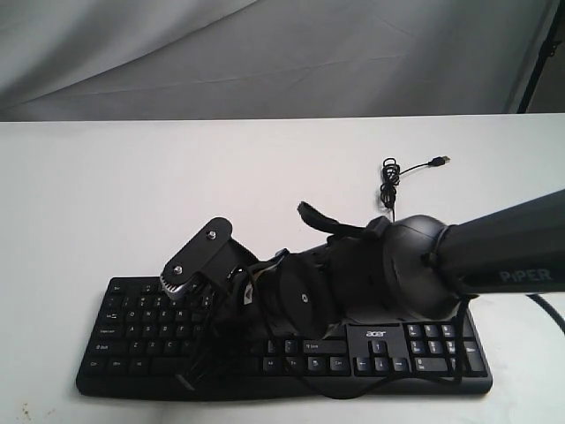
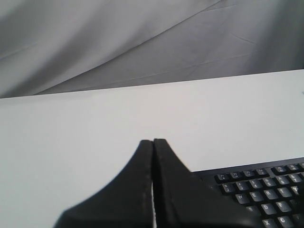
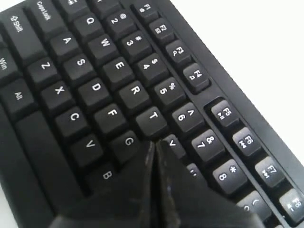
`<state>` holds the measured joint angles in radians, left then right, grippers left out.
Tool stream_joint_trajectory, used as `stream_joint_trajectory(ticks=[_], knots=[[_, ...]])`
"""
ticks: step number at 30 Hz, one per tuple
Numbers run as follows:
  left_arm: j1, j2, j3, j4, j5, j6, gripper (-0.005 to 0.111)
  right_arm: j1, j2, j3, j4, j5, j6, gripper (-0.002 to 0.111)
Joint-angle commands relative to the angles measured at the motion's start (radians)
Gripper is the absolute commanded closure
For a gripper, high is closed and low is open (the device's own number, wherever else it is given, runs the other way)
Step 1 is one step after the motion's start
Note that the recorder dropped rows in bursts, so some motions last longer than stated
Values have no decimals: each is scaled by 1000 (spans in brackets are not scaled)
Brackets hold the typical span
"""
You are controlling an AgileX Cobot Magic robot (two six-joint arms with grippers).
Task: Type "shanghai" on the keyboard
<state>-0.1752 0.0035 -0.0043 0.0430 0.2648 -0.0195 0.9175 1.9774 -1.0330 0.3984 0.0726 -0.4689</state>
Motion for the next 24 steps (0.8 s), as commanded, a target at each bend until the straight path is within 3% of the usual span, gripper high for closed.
stream_joint_trajectory(ticks=[1, 14, 24], knots=[[-4, -3, 4, 5, -6, -3, 107, 1, 15, 1, -12, -5, 6, 108], [-4, -3, 4, 5, -6, -3, 107, 1, -36, -23, -56, 25, 2, 108], [-4, -3, 4, 5, -6, -3, 107, 54, 21, -220, -82, 126, 2, 108]])
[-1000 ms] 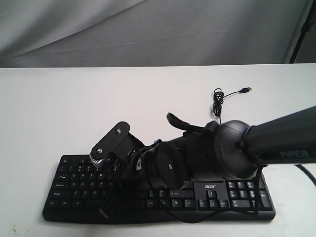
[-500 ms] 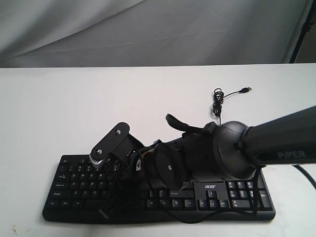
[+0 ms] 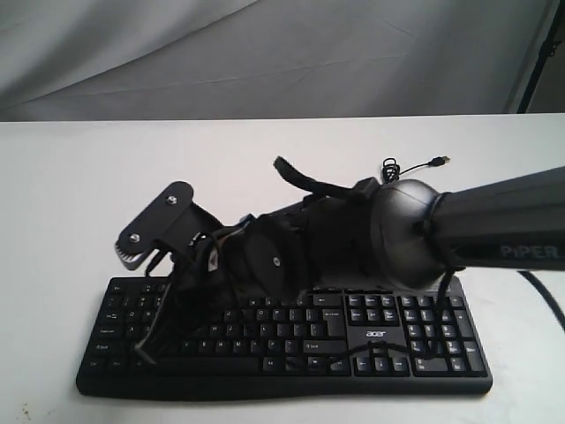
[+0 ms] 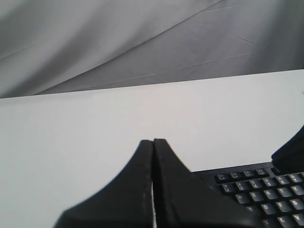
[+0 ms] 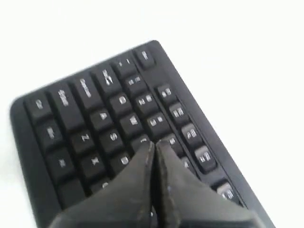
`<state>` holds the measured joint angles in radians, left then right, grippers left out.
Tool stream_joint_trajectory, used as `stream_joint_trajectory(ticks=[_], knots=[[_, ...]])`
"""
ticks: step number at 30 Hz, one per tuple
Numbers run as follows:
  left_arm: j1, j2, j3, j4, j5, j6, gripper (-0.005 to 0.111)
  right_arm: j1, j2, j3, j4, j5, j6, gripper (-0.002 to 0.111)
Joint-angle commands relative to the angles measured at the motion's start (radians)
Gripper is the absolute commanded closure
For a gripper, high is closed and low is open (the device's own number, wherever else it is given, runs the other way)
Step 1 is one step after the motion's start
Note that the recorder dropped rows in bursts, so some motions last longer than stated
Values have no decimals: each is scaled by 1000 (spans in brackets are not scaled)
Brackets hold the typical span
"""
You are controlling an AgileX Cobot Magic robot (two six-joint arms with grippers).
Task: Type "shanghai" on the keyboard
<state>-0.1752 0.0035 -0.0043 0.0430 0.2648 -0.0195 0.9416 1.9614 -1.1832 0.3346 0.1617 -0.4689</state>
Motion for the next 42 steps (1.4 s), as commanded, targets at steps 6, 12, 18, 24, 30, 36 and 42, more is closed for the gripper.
stream_joint_trajectory(ticks=[6, 12, 18, 24, 30, 36, 42], knots=[[-4, -3, 4, 5, -6, -3, 107, 75, 132, -178, -21, 51, 2, 108], [-4, -3, 4, 5, -6, -3, 107, 85, 183, -215, -21, 34, 2, 108], [-4, -3, 4, 5, -6, -3, 107, 85, 205, -215, -34, 9, 2, 108], [-4, -3, 4, 5, -6, -3, 107, 84, 222, -215, -39, -2, 2, 108], [-4, -3, 4, 5, -6, -3, 107, 84, 230, -215, -41, -4, 2, 108], [-4, -3, 4, 5, -6, -3, 107, 84, 230, -215, -48, -4, 2, 108], [-4, -3, 4, 5, -6, -3, 107, 84, 230, -215, -47, 1, 2, 108]])
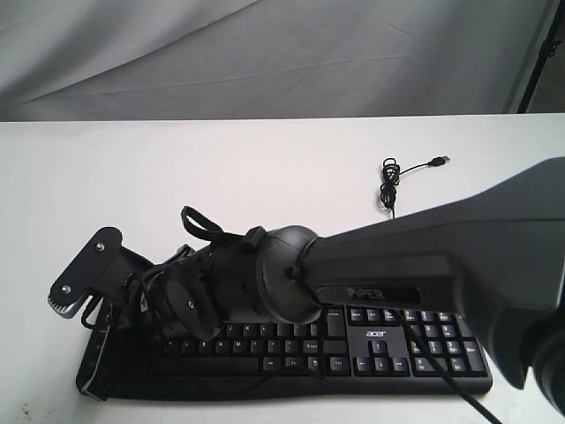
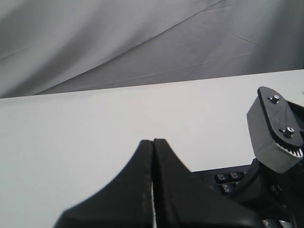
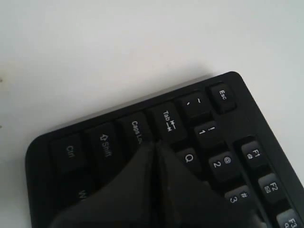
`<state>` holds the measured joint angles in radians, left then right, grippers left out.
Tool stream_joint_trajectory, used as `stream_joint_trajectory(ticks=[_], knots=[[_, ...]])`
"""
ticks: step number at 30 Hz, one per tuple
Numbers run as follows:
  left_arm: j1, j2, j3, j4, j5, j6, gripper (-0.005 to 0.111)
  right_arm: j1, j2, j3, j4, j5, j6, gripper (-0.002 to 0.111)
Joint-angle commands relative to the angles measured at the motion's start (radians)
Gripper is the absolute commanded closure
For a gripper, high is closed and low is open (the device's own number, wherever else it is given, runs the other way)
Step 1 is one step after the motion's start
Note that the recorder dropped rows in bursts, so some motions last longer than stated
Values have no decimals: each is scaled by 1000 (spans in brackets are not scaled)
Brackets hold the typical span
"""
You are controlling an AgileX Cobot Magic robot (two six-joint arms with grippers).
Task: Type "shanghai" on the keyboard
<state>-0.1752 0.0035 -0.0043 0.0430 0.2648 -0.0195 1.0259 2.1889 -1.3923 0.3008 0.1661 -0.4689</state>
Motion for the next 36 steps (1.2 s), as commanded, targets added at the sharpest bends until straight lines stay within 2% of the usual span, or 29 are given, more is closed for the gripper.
stream_joint_trajectory(ticks=[1, 20, 27, 36], knots=[[-4, -3, 4, 5, -6, -3, 107, -1, 2, -6, -14, -1, 2, 108], [-4, -3, 4, 5, -6, -3, 107, -12, 11, -4, -26, 19, 4, 108], [-4, -3, 4, 5, -6, -3, 107, -38, -68, 0, -31, 50, 7, 108], [-4, -3, 4, 5, -6, -3, 107, -111, -311, 248, 15, 77, 77, 108]])
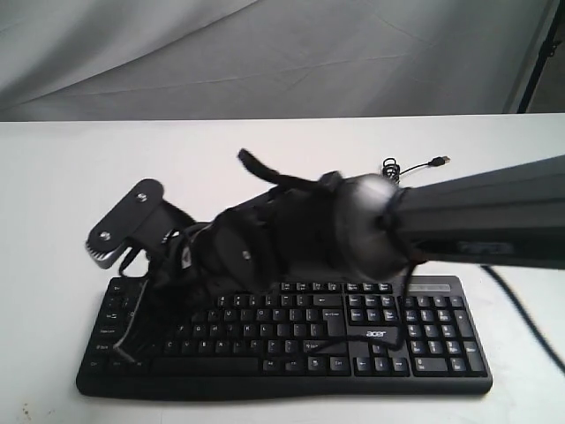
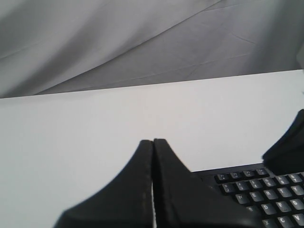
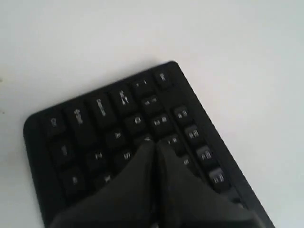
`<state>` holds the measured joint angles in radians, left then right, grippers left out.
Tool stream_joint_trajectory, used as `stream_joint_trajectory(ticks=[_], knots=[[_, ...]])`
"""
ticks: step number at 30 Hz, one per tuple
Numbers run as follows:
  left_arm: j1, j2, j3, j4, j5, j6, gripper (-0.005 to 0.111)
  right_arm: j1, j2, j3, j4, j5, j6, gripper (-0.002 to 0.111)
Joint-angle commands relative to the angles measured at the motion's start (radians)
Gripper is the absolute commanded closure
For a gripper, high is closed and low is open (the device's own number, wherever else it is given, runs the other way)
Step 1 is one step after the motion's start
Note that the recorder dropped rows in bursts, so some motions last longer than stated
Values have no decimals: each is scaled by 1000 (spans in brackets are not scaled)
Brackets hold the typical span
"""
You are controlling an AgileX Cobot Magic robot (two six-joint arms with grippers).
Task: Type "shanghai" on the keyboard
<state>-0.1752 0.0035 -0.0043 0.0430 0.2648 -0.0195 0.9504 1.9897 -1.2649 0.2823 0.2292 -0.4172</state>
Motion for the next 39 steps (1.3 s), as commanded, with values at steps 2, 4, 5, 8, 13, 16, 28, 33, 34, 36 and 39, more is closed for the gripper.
stream_joint_trajectory(ticks=[2, 4, 5, 8, 13, 16, 28, 33, 34, 36, 39], knots=[[-4, -3, 4, 5, -6, -3, 107, -46, -165, 199, 37, 1, 36, 108], [-4, -3, 4, 5, -6, -3, 107, -46, -197, 267, 37, -33, 38, 108], [-4, -3, 4, 5, -6, -3, 107, -46, -203, 293, 37, -51, 38, 108], [-4, -3, 4, 5, -6, -3, 107, -43, -199, 340, 37, -81, 38, 108], [-4, -3, 4, 5, -6, -3, 107, -33, -186, 355, 37, -145, 25, 108], [-4, -3, 4, 5, -6, -3, 107, -3, -173, 355, 30, -183, 22, 108], [-4, -3, 4, 5, -6, -3, 107, 19, -102, 355, 23, -272, 22, 108], [-4, -3, 4, 5, -6, -3, 107, 19, -88, 355, 23, -279, 22, 108], [-4, -3, 4, 5, -6, -3, 107, 19, -84, 355, 23, -279, 22, 108], [-4, -3, 4, 5, -6, -3, 107, 17, -77, 355, 23, -282, 22, 108], [-4, -3, 4, 5, -6, -3, 107, 17, -74, 355, 23, -284, 22, 108]])
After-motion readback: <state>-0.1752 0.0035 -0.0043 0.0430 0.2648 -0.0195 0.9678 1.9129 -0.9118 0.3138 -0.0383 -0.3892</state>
